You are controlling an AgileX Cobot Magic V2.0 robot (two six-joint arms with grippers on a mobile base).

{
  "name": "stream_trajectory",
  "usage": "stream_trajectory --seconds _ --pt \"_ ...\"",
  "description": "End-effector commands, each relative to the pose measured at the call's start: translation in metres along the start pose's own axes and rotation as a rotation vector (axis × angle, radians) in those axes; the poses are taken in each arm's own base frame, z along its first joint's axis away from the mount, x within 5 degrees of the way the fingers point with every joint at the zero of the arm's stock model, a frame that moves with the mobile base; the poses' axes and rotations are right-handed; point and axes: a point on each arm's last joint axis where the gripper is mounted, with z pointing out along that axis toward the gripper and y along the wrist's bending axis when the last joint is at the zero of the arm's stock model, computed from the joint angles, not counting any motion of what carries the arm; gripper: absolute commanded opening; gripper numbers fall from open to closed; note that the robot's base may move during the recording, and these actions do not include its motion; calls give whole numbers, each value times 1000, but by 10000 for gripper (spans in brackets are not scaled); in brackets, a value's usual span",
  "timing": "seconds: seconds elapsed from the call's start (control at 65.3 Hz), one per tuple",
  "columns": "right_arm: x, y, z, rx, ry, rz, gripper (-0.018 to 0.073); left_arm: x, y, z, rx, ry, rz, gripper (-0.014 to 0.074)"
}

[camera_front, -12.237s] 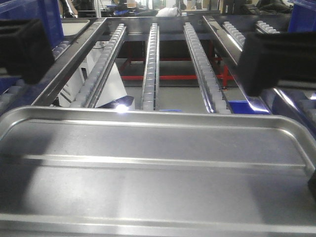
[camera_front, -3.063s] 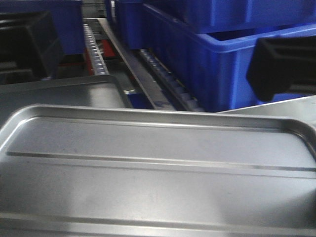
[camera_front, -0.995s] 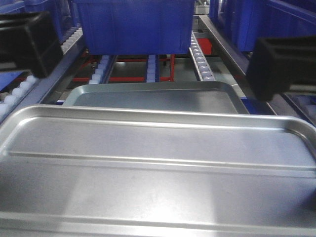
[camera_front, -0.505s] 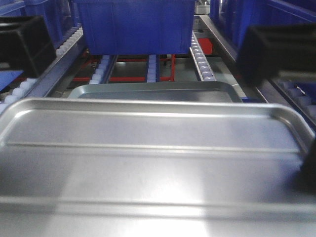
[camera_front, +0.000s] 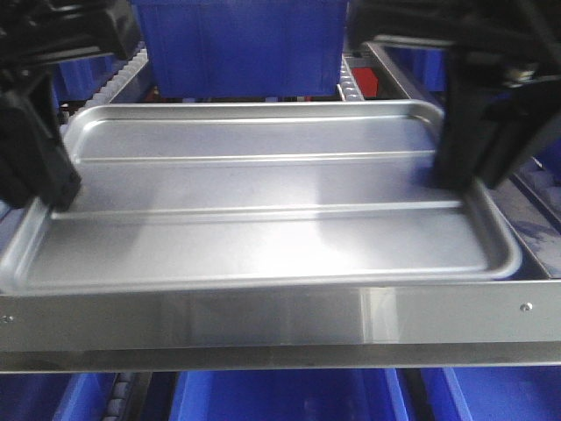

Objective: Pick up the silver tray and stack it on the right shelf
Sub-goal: 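Lower the held tray with both grippers onto the silver tray on the shelf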

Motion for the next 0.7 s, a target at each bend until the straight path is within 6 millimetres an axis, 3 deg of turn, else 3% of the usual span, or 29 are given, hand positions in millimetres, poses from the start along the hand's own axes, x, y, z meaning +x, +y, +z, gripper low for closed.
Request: stream_trajectory --seconds 0.0,0.199,0.368,0.521,0.689 --pt "-28 1 -2 5 -116 -25 78 -24 8 -2 -29 -60 59 -92" --pt "-59 7 36 -1 -143 -17 78 -65 15 31 -24 -38 65 -89" --pt "-80 7 63 36 -130 -2 78 -88 18 59 -26 -33 43 -89" --pt "-91 12 80 25 -141 -30 78 -99 15 79 -35 -18 37 -89" --pt "-97 13 87 28 -141 -24 78 -100 14 96 -40 4 38 -89"
